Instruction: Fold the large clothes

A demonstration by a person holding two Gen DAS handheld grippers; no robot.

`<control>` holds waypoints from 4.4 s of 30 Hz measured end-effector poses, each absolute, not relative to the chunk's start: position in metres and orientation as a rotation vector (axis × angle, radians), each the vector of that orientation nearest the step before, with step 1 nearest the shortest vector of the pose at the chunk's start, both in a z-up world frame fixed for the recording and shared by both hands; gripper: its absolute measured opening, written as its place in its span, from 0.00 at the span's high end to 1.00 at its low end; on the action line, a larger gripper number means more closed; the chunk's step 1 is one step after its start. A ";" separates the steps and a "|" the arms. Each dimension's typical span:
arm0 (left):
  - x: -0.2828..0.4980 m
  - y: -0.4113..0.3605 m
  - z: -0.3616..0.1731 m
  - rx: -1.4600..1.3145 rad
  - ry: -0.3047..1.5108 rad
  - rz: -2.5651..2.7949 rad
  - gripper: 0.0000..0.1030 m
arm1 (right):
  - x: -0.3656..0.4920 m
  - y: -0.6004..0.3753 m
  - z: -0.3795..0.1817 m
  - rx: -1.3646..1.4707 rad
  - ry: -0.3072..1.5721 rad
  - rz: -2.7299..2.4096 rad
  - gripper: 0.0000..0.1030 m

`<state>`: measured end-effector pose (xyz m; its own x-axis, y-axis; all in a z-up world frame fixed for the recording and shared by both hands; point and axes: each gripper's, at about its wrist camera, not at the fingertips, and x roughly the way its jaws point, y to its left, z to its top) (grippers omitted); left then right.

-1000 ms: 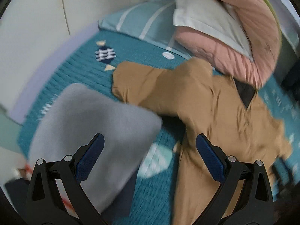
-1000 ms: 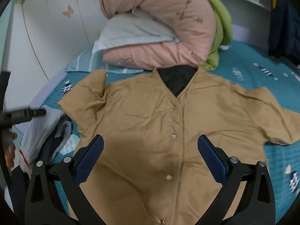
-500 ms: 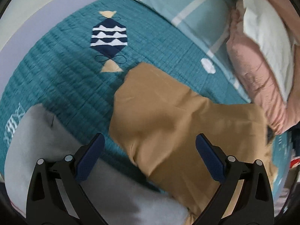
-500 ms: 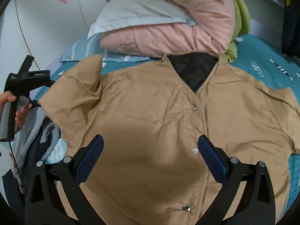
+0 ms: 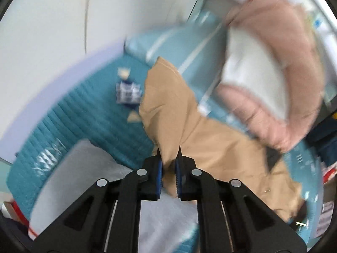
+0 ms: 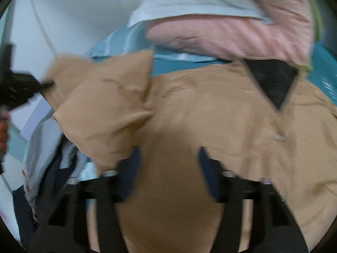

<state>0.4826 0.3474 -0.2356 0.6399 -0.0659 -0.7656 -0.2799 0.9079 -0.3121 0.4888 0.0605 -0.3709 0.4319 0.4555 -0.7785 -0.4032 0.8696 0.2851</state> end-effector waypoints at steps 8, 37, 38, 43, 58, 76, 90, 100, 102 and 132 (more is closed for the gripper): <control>0.444 0.281 -0.153 -0.364 0.744 -0.032 0.91 | 0.510 0.068 -0.405 0.233 1.167 0.655 0.79; 0.536 -0.127 -0.362 -0.124 1.182 -0.365 0.40 | 0.359 -0.521 -0.395 0.845 0.661 -0.350 0.64; 0.533 -0.128 -0.358 -0.139 1.152 -0.386 0.34 | 0.360 -0.527 -0.400 0.864 0.659 -0.357 0.62; 0.521 -0.166 -0.353 -0.032 1.071 -0.442 0.25 | 0.352 -0.561 -0.409 0.922 0.624 -0.406 0.58; 0.530 -0.233 -0.419 0.208 1.217 -0.438 0.26 | 0.397 -0.568 -0.437 1.014 0.619 -0.249 0.88; 0.521 0.016 -0.283 -0.132 0.935 -0.212 0.24 | 0.455 -0.247 -0.261 0.446 0.497 0.376 0.91; 0.488 0.132 -0.311 -0.211 0.985 -0.053 0.24 | 0.500 -0.073 -0.398 0.349 0.977 0.629 0.58; 0.504 0.086 -0.308 -0.240 0.995 -0.183 0.21 | 0.484 -0.166 -0.337 0.348 0.851 0.351 0.40; 0.511 0.066 -0.321 -0.227 1.026 -0.215 0.21 | 0.487 -0.205 -0.349 0.459 0.870 0.262 0.53; 0.635 0.155 -0.392 -0.355 1.205 0.023 0.17 | 0.615 -0.345 -0.415 0.688 1.016 0.180 0.46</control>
